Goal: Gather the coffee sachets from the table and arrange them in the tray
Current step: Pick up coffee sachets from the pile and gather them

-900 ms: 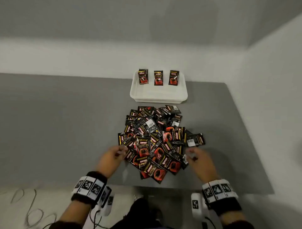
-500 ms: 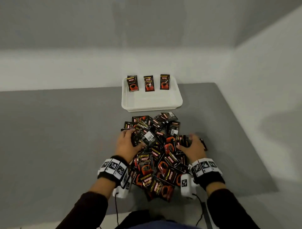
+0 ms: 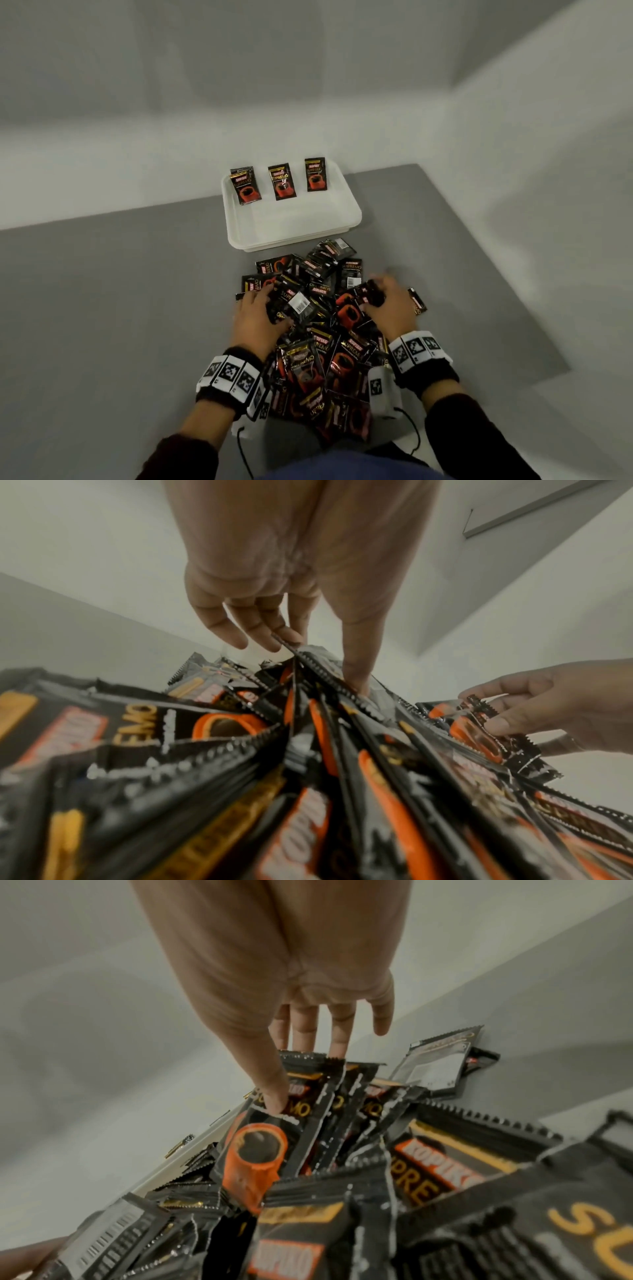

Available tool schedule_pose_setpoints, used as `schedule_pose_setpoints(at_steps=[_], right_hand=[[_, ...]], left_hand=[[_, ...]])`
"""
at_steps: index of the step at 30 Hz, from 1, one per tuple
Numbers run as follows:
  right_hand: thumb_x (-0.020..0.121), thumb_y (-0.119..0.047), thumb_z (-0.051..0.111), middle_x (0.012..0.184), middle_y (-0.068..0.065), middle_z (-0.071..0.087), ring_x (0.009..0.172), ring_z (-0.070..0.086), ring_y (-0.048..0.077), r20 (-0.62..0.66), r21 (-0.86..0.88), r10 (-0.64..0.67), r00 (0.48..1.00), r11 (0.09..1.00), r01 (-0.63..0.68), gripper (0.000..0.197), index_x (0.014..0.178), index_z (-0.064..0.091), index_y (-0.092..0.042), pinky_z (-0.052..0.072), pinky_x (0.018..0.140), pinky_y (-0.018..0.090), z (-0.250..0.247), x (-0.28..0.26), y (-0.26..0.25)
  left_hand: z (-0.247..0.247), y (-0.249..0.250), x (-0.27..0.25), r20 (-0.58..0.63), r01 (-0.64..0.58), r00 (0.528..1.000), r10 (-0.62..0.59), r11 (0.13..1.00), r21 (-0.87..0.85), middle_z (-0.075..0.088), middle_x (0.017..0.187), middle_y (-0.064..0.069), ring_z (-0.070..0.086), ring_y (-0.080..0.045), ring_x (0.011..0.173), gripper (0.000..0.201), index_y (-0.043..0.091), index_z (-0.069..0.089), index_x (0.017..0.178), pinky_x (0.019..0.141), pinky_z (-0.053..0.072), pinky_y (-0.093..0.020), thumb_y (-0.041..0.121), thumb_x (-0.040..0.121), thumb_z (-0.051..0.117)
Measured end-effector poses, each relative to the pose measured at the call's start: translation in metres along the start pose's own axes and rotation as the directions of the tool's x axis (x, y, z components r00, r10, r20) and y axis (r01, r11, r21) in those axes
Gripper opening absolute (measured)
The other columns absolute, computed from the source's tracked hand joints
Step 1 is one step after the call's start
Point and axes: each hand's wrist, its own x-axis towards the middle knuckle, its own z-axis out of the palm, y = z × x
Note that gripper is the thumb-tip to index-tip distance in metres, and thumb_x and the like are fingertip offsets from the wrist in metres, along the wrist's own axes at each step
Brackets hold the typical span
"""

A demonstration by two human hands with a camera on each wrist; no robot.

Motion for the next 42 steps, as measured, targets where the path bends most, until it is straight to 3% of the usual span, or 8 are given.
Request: schedule_pose_setpoints(at_steps=[5,8,16,21,25,31,39,42], right_hand=[[0.077,-0.01,0.072,0.105,-0.009,0.06,0.095,0.062,0.012,0.137,0.096,-0.006,0.991,0.995,-0.008,0.043,0.102,0.052,-0.039,0.059,0.075,0.035,-0.01,0.005,0.0],[0.075,-0.011,0.075,0.095,-0.014,0.061,0.085,0.059,0.0,0.168,0.114,-0.031,0.985,0.993,0.011,0.04,0.09,0.052,-0.041,0.046,0.061,0.011,-0.02,0.012,0.0],[0.075,-0.007,0.074,0.094,-0.011,0.062,0.091,0.059,0.009,0.277,0.216,-0.081,0.957,0.976,0.02,0.034,0.091,0.057,-0.031,0.044,0.072,0.015,-0.053,0.032,-0.018],[0.077,-0.002,0.071,0.107,-0.003,0.063,0.097,0.059,0.01,0.245,0.336,-0.189,0.951,0.936,0.1,0.038,0.107,0.057,-0.021,0.043,0.076,0.011,-0.069,0.04,-0.05],[0.076,-0.002,0.071,0.102,-0.009,0.06,0.088,0.058,-0.006,0.318,0.3,-0.332,0.888,0.924,0.238,0.049,0.113,0.052,-0.027,0.042,0.071,0.003,-0.063,0.037,-0.08],[0.073,-0.002,0.068,0.096,-0.015,0.063,0.082,0.057,-0.005,0.458,0.219,-0.483,0.746,0.875,0.432,0.041,0.111,0.063,-0.018,0.04,0.074,0.0,-0.029,0.01,-0.099],[0.074,-0.008,0.073,0.091,-0.012,0.063,0.084,0.056,-0.006,0.392,0.299,-0.303,0.868,0.935,0.191,0.026,0.094,0.06,-0.019,0.037,0.066,-0.005,-0.027,0.015,-0.086],[0.077,-0.008,0.07,0.095,-0.003,0.067,0.084,0.06,0.002,0.375,0.289,-0.264,0.889,0.944,0.158,0.022,0.098,0.066,-0.013,0.041,0.064,-0.001,-0.026,0.015,-0.085]], left_hand=[[0.0,0.008,-0.003,-0.013,0.004,1.0,-0.005,0.999,-0.044,0.043,0.128,-0.004,0.046,-0.021,0.115,0.067,0.019,0.05,0.125,0.102,0.039,-0.034,0.02,0.065,0.081],[-0.005,0.014,-0.006,-0.003,0.025,1.0,-0.025,0.998,-0.051,0.047,0.126,-0.005,0.047,-0.023,0.116,0.06,0.016,0.05,0.122,0.103,0.04,-0.041,0.018,0.069,0.078],[-0.021,0.023,-0.02,-0.007,0.151,0.986,-0.166,0.914,-0.375,0.059,0.12,-0.005,0.056,-0.013,0.096,0.055,0.016,0.044,0.13,0.072,0.043,-0.012,0.01,0.081,0.068],[-0.04,0.031,-0.029,-0.031,0.106,0.95,-0.31,0.414,-0.904,0.067,0.105,0.001,0.067,-0.01,0.084,0.05,0.02,0.046,0.124,0.065,0.054,-0.023,-0.002,0.082,0.061],[-0.041,0.045,-0.032,0.058,0.074,0.99,-0.131,0.124,-0.99,0.071,0.099,0.006,0.068,-0.007,0.075,0.049,0.026,0.051,0.118,0.053,0.055,-0.02,-0.003,0.079,0.052],[-0.015,0.074,-0.028,0.088,0.118,0.987,-0.132,0.238,-0.964,0.064,0.119,-0.004,0.065,-0.017,0.099,0.07,0.027,0.037,0.139,0.072,0.057,-0.029,-0.01,0.08,0.053],[0.0,0.096,-0.032,0.142,0.124,0.99,-0.004,0.518,-0.847,0.037,0.145,0.008,0.042,0.01,0.12,0.068,0.043,0.032,0.136,0.089,0.041,-0.011,-0.002,0.086,0.044],[0.001,0.114,-0.023,0.208,0.186,0.978,-0.018,0.527,-0.829,0.041,0.14,-0.009,0.047,-0.01,0.117,0.07,0.021,0.038,0.133,0.087,0.046,-0.017,0.014,0.064,0.049]])
